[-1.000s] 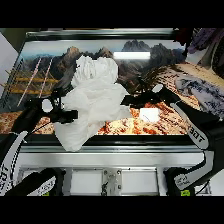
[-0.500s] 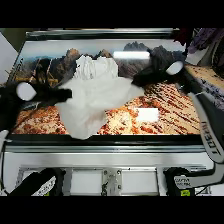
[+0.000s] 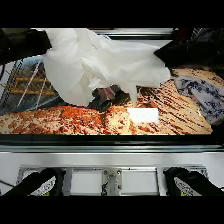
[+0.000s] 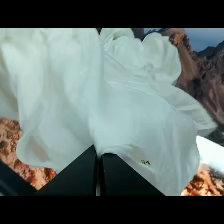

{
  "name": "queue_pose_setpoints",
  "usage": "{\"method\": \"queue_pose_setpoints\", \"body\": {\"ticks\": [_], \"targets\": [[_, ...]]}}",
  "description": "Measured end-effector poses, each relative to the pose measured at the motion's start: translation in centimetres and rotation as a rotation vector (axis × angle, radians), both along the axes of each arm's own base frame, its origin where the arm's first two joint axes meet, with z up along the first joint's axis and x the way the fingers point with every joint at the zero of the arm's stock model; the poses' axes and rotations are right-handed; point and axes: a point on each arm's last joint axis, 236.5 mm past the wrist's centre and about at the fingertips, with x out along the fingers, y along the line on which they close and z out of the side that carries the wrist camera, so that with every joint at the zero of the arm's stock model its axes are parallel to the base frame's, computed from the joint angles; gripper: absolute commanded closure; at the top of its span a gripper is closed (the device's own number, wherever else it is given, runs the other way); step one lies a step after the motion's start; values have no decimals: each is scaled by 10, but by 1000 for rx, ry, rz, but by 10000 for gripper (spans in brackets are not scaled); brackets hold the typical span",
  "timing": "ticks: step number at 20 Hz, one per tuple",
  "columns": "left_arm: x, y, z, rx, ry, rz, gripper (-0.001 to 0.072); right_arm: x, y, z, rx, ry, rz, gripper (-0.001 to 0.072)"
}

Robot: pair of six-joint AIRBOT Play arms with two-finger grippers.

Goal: Fold the clothes and pants, and hang the long-sleeved shirts on hangers.

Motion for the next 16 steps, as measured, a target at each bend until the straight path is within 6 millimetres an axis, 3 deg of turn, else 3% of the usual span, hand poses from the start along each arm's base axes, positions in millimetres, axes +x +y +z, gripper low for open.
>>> {"method": "queue_pose_setpoints", "body": {"ticks": [3, 4, 5, 6, 7, 10, 13, 16], "targets": [[40, -17, -51, -25, 117, -25, 691, -31, 37, -36, -24, 111, 80, 694], [52, -23, -70, -38, 159, -35, 553, -39, 54, -52, -30, 146, 113, 684], [61, -28, -86, -46, 196, -44, 202, -44, 69, -65, -35, 168, 141, 537], [69, -32, -101, -53, 231, -50, 71, -49, 87, -82, -42, 191, 170, 190], [74, -33, -113, -56, 263, -52, 71, -51, 101, -95, -48, 208, 189, 12], [78, -16, -130, -61, 330, -33, 71, -49, 121, -124, -76, 236, 205, 13], [59, 17, -141, -56, 387, 10, 71, -34, 103, -136, -131, 228, 149, 13], [15, 41, -184, -53, 518, 48, 71, -17, 62, -147, -213, 238, 59, 12]]}}
